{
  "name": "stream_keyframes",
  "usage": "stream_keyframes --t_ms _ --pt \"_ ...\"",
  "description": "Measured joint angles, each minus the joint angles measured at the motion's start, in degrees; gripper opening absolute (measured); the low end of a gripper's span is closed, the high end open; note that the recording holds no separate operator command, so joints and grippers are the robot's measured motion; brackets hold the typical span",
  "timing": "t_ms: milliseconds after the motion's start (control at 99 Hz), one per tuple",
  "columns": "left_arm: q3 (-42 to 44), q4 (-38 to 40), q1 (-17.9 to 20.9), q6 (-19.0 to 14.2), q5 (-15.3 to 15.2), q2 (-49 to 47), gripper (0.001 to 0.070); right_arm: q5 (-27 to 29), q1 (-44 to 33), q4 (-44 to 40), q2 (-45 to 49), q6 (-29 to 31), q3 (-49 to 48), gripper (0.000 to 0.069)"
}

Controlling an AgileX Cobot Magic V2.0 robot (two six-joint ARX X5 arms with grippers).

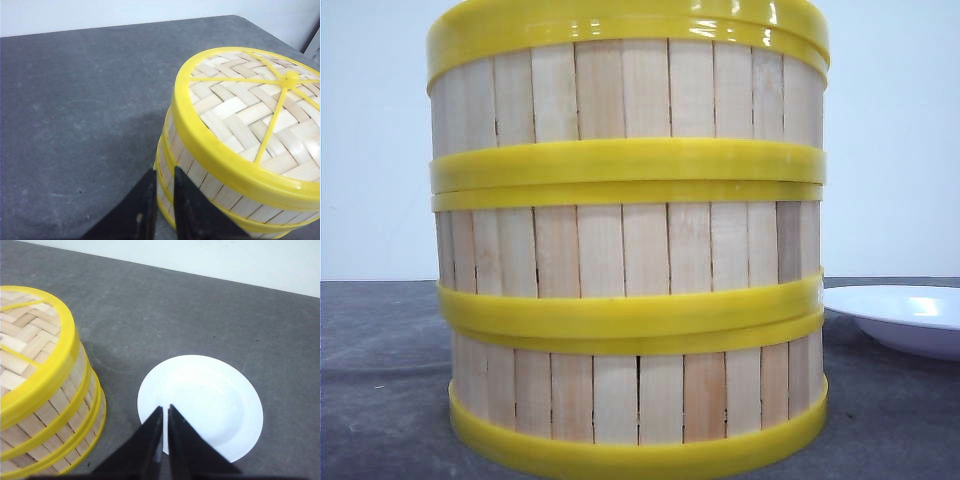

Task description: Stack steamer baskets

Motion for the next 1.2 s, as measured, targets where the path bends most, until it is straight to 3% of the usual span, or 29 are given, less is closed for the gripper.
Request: stream_keyframes --t_ms 172,343,505,646,747,939,1202 --pt "0.0 0.0 0.0 0.3 -0.2 0.0 0.0034 0.0 0.0 0.0 0.0 0.0 0.0 0.001" --pt "-0.2 0.8 2.4 3.9 -5.7 -1.0 0.0034 0.0 0.0 0.0 0.0 0.0 0.0 0.001" --pt "-6.6 9.0 9.6 5.3 -6.2 -4.6 0.0034 0.0 0.0 0.0 0.0 0.0 0.0 0.001" --pt "-18.2 18.6 17.6 4.9 -6.3 -10.0 0.0034 0.0 0.0 0.0 0.0 0.0 0.0 0.001" --pt "-24.8 23.7 20.6 4.4 -9.0 -13.3 0.0034 0.0 0.0 0.0 0.0 0.0 0.0 0.001" --pt "-34.1 26.4 21.9 4.0 -13.5 -18.3 0.0034 0.0 0.0 0.0 0.0 0.0 0.0 0.001" --pt "-41.0 26.8 23.3 4.0 -14.5 -25.0 0.0034 0.0 0.0 0.0 0.0 0.0 0.0 0.001"
